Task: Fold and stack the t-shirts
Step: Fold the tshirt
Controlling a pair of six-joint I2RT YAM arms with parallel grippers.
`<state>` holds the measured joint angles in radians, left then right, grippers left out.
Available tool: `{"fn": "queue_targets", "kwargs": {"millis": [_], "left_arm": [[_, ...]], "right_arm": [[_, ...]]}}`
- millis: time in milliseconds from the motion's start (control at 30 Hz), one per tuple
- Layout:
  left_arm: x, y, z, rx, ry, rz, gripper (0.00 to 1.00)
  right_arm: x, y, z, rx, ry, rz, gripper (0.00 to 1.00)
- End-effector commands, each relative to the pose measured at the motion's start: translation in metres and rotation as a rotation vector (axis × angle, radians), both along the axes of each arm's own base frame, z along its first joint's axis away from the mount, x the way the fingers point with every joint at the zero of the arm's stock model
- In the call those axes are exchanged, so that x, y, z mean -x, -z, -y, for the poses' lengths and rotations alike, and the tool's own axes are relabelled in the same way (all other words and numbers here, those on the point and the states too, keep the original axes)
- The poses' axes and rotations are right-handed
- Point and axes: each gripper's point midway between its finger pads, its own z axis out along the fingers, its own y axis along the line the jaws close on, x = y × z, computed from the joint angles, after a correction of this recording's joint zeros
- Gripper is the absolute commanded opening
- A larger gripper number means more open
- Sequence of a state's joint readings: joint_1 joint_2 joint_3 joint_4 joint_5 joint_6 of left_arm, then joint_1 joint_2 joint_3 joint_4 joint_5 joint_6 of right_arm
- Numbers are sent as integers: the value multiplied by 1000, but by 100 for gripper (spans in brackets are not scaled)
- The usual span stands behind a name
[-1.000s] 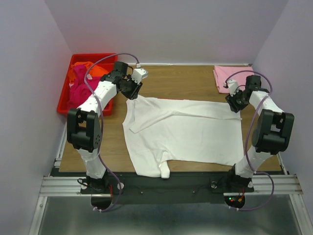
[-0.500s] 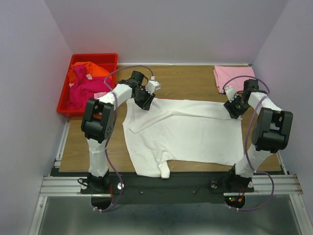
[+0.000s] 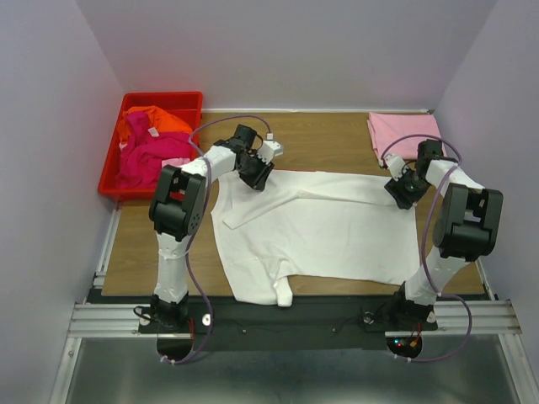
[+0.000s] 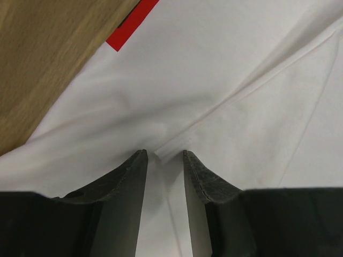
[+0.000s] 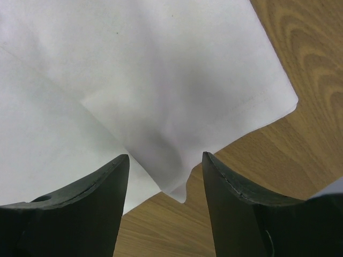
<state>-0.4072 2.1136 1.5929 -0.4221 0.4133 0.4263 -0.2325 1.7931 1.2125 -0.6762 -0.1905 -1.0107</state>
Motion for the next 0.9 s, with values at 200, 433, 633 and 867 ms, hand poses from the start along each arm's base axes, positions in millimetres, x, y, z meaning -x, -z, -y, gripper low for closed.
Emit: {"fn": "queue_targets", "kwargs": {"millis": [200, 433, 633, 867], "left_arm": [[2, -25, 14, 46, 33, 46, 27], [24, -56, 7, 72, 58, 80, 0], [39, -80, 4, 86, 84, 90, 0], [73, -87, -3, 85, 151, 39, 0]], "right_arm": [[3, -5, 5, 44, -38, 7, 61], [-5, -12, 6, 45, -35, 33, 44], [-10, -14, 11, 69, -37, 38, 17], [-11, -19, 13, 82, -42, 47, 1]]}}
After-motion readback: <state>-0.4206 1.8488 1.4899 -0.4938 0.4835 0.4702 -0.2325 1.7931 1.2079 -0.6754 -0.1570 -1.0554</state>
